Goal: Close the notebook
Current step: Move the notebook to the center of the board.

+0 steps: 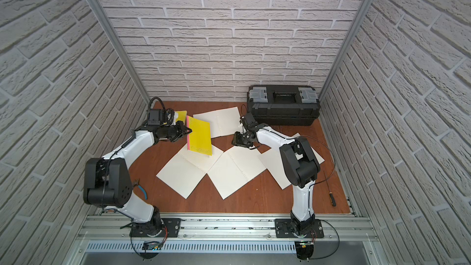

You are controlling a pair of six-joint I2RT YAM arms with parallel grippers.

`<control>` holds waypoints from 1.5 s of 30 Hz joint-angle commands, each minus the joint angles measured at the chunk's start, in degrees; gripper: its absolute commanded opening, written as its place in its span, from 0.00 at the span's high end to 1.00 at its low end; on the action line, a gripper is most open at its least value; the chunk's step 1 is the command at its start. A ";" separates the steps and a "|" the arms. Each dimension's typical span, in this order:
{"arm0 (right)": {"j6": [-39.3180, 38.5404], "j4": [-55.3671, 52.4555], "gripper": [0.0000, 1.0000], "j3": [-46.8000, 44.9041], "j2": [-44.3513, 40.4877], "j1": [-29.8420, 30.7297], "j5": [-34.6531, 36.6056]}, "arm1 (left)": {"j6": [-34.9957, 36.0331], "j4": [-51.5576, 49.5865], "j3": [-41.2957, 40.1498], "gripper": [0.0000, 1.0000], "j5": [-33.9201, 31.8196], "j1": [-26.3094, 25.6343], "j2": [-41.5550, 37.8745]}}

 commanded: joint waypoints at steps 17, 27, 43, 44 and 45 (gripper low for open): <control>-5.31 -0.48 0.56 30.71 22.31 2.97 1.48 | -2.11 2.91 -0.50 1.00 5.36 4.81 -7.61; -5.82 -3.72 0.54 46.46 33.26 4.25 2.29 | -0.95 0.57 -1.22 1.00 6.07 6.87 -10.10; -8.73 -9.27 0.54 48.45 35.61 5.51 6.75 | -1.19 1.18 -3.35 1.00 6.77 7.66 -11.75; -9.12 -9.49 0.54 48.07 35.42 5.68 7.42 | -1.22 1.17 -3.42 1.00 6.75 7.65 -11.83; -9.46 -9.62 0.54 47.76 35.24 5.79 7.87 | -1.26 1.21 -3.42 1.00 6.78 7.67 -11.85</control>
